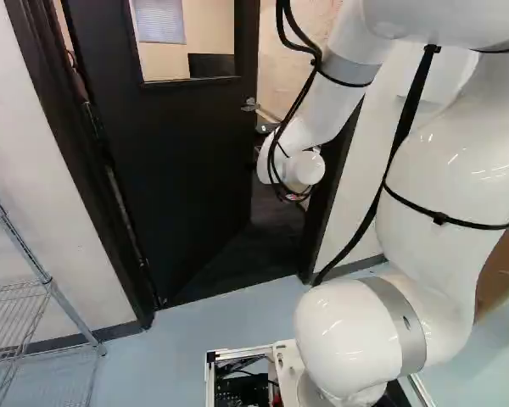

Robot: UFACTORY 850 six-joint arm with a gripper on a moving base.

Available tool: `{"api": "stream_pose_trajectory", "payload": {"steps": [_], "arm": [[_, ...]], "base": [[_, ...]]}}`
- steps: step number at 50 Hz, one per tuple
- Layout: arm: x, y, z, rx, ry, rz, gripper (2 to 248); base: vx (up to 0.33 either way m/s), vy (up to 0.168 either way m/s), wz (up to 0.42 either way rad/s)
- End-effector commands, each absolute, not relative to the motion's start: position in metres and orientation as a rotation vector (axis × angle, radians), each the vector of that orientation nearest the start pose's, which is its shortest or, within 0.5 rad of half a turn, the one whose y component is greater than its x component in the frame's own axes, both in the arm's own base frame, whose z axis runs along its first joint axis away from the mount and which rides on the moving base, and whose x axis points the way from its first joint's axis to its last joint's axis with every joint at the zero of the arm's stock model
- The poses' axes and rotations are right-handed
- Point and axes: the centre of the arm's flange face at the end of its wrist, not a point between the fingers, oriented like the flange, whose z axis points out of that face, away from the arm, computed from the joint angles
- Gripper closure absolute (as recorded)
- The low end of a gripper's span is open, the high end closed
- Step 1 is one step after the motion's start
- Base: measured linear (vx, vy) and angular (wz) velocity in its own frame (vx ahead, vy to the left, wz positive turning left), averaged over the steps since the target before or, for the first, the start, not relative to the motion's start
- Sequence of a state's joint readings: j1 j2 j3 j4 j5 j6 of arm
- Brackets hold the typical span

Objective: Open the door and move inside

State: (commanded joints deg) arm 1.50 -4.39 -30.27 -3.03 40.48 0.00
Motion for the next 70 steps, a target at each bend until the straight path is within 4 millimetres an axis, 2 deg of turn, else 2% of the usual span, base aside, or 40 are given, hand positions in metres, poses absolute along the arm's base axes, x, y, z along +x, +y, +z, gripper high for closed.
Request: {"api": "stream_pose_trajectory", "payload": {"steps": [28, 70], "arm": [[0.4329, 0.0144, 0.3989, -2.610, -0.116, -1.707, 3], [0.4329, 0.0144, 0.3989, -2.610, -0.116, -1.707, 3]], "base": [[0.018, 0.002, 0.008], [0.046, 0.040, 0.167]]}}
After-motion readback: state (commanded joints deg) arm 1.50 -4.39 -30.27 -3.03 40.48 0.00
